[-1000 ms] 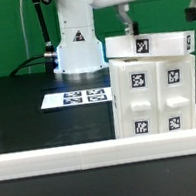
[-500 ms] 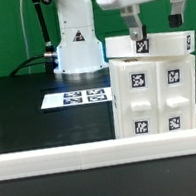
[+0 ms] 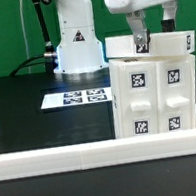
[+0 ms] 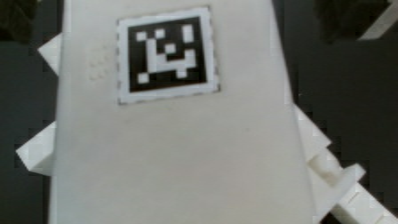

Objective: Assemble cabinet

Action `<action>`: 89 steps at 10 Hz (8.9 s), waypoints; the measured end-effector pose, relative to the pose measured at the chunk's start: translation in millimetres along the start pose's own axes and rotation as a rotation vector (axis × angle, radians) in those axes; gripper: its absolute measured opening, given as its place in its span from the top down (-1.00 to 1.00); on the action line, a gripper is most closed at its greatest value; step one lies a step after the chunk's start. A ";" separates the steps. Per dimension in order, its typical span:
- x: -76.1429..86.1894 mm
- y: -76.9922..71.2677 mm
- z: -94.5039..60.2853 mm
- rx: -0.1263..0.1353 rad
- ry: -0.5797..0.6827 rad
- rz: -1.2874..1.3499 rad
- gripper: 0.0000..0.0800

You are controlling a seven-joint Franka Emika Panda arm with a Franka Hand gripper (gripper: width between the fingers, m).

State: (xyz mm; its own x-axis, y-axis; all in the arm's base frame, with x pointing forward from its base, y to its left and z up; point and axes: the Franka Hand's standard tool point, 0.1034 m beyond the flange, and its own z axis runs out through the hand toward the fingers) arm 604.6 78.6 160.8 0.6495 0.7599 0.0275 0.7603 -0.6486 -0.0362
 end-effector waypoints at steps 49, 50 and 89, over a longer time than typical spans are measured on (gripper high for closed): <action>31.0 0.8 -19.0 0.277 0.078 2.723 -0.99; 31.1 0.4 -18.1 0.274 0.078 2.710 -0.99; 3.9 1.4 4.7 -0.026 -0.033 0.081 -0.39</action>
Offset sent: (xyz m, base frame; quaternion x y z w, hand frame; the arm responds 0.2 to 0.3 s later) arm 0.0007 -0.0006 -0.0019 -0.0011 0.0001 0.0031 1.0000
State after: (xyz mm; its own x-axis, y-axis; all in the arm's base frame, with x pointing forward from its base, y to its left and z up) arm 608.1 80.9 156.2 0.7083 0.7058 -0.0077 0.7058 -0.7084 -0.0109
